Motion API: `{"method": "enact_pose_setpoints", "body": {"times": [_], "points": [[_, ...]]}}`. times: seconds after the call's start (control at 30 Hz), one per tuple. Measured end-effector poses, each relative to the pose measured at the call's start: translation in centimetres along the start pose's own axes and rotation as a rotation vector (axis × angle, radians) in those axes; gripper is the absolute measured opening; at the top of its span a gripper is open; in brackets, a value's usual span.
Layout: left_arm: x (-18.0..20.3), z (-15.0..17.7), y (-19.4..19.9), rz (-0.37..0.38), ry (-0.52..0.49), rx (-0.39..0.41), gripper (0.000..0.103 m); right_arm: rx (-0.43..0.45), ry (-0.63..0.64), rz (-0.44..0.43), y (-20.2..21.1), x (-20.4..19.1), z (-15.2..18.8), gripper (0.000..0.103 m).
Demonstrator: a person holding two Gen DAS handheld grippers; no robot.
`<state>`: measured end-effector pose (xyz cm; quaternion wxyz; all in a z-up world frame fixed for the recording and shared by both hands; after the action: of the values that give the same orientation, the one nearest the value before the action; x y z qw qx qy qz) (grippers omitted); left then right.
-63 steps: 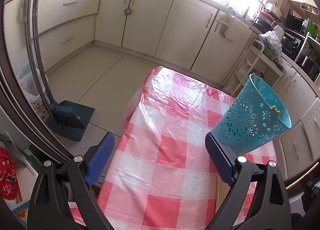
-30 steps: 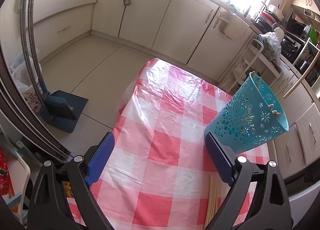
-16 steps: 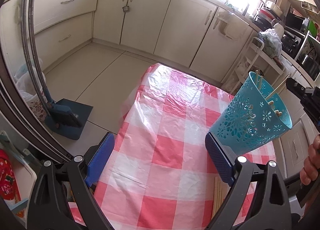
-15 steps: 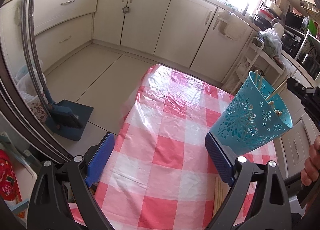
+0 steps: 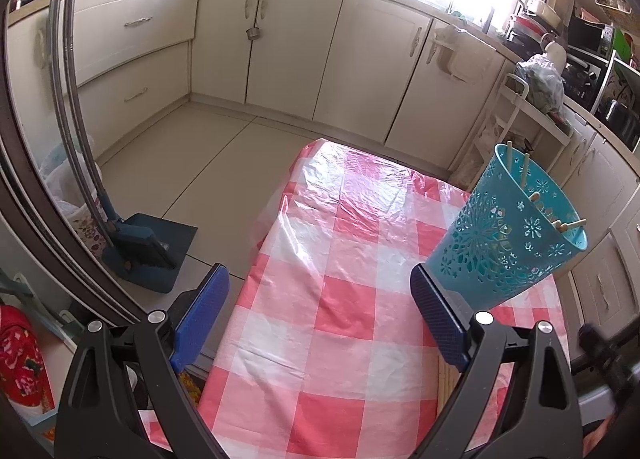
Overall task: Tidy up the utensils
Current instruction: 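Move both open grippers back over the loose chopsticks on the table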
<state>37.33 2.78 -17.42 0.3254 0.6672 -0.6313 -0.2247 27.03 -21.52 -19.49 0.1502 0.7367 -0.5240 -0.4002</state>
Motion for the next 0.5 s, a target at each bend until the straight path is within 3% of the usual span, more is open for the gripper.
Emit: {"method": "enact_pose_setpoints", "body": {"times": [0.07,0.2,0.5], "points": [[0.0,0.0,0.2,-0.008,-0.011,0.009,0.088,-0.072,-0.052,0.000,-1.3,0.7,3.0,0.025],[-0.1,0.1,0.4,-0.023,-0.030,0.021,0.088,-0.133,-0.118,-0.005,-2.5,1.3,6.5,0.025],[-0.1,-0.1,0.7,-0.023,-0.037,0.026,0.089,-0.191,-0.109,0.007,-4.2,1.0,8.3,0.025]]}}
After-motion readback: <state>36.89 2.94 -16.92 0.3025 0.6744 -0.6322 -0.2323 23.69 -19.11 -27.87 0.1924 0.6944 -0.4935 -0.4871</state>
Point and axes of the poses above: each gripper's, at about its wrist camera, not at the fingertips, and y roughly against the way its jaws point, x to its right, z to its underside, the point moved 6 cm from there along -y, roughly the way its jaws point, and after that the axes turned 8 degrees about -z, right-handed, at the moved point
